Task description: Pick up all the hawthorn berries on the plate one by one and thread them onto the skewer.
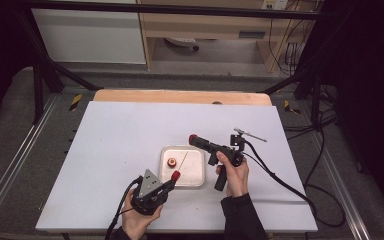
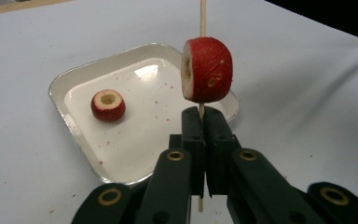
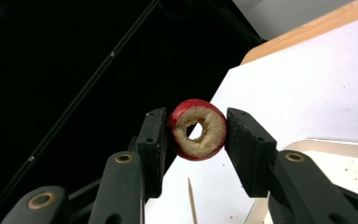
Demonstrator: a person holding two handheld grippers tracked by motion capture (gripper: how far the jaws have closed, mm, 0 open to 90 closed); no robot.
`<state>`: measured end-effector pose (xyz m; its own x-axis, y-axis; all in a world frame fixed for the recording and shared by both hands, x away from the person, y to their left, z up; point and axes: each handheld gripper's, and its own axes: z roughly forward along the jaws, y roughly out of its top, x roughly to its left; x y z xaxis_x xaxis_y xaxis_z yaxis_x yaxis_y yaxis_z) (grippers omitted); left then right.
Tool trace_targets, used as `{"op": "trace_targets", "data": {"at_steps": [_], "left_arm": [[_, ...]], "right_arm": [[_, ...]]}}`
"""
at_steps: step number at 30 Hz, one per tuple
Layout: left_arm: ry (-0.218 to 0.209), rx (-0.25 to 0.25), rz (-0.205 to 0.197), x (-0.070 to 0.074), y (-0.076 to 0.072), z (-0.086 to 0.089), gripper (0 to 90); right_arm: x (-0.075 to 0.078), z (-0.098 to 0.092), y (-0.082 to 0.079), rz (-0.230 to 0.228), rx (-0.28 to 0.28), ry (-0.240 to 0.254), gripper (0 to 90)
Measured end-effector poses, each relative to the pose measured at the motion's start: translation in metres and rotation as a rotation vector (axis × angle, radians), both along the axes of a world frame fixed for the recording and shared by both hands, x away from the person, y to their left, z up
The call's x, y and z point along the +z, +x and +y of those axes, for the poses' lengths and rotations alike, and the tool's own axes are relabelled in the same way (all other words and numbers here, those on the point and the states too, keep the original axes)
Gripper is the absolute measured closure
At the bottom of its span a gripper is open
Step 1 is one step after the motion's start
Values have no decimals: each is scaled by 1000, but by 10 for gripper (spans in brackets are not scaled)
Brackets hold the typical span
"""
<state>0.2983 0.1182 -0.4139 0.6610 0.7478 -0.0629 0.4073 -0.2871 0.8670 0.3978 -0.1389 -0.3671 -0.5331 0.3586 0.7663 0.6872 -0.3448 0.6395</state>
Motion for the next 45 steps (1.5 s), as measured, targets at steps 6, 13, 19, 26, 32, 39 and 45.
{"op": "trace_targets", "data": {"at_steps": [6, 13, 19, 26, 32, 39, 45], "left_arm": [[-49, 26, -8, 3, 5, -14, 880], [-90, 65, -25, 2, 11, -29, 880], [-153, 93, -31, -7, 6, -43, 880], [-217, 103, -23, -9, 1, -47, 880], [-241, 104, -8, -10, 3, -50, 880], [-255, 105, 2, -11, 4, -50, 880], [-253, 107, 3, -11, 4, -50, 880]], "right_arm": [[1, -2, -1, -15, -40, 37, 596], [2, -3, -2, -23, -69, 77, 597], [2, -5, -4, -37, -79, 94, 597], [0, -10, -6, -38, -85, 111, 597], [-3, -8, -6, -38, -82, 113, 597], [-4, -7, -7, -34, -78, 117, 597], [-5, -6, -6, -34, -80, 110, 597]]}}
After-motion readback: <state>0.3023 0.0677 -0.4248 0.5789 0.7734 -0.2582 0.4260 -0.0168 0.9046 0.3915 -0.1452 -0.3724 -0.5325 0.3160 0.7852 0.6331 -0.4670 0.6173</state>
